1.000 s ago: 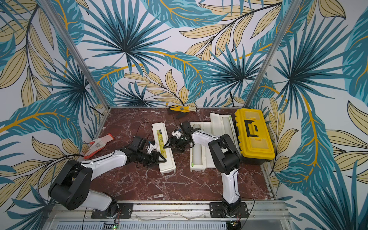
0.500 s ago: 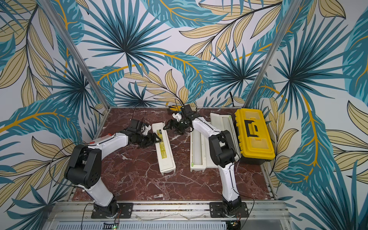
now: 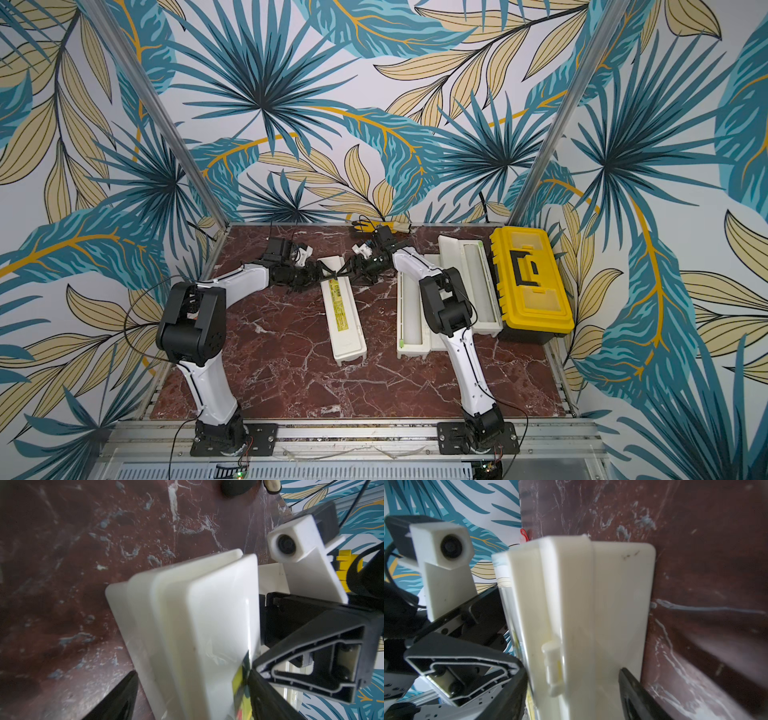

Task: Put plastic wrap rolls into dispensers
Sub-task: Close the lid on the plastic wrap cutting box.

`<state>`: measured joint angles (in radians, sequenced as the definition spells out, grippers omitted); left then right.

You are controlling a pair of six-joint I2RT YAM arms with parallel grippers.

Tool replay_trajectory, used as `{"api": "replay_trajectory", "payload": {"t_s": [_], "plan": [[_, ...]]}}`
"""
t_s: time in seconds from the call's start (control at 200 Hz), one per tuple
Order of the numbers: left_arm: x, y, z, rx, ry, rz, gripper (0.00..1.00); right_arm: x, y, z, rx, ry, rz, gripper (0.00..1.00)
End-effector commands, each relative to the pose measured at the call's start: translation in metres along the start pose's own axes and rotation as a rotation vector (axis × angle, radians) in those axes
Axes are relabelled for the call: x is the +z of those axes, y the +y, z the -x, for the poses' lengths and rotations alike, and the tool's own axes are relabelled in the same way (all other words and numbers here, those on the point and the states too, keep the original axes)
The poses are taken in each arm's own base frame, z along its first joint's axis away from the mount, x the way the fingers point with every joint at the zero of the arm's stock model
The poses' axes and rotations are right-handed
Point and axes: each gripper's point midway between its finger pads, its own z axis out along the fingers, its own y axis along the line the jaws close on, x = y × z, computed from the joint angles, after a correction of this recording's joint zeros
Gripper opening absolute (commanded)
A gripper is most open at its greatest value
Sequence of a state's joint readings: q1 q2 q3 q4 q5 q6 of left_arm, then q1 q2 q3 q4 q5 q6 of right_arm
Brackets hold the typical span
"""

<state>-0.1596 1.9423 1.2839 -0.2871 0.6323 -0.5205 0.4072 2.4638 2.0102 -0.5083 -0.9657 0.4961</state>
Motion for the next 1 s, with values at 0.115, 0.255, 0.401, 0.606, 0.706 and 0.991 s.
{"api": "replay_trajectory", "payload": {"t_s": [0.115,0.255,0.401,0.606,0.706,0.991], "plan": [[0.022,0.073,-0.04,-0.092,0.104,0.229,0.84,0.037,-0.051,-0.05,0.152,0.173,-0.118,0.6],[0.032,0.088,-0.048,-0.111,0.148,0.288,0.83,0.041,-0.053,-0.052,0.178,0.169,-0.117,0.53],[0.046,0.085,-0.074,-0.043,0.256,0.386,0.77,0.038,-0.042,-0.05,0.168,0.167,-0.097,0.53],[0.058,0.09,-0.097,-0.094,0.311,0.371,0.5,0.032,-0.029,-0.05,0.15,0.16,-0.095,0.53],[0.057,0.083,-0.096,-0.086,0.312,0.351,0.48,0.029,-0.027,-0.048,0.13,0.143,-0.095,0.53],[0.044,0.039,-0.066,0.014,0.248,0.234,0.63,0.003,-0.017,0.006,0.064,-0.09,-0.084,0.71]]}}
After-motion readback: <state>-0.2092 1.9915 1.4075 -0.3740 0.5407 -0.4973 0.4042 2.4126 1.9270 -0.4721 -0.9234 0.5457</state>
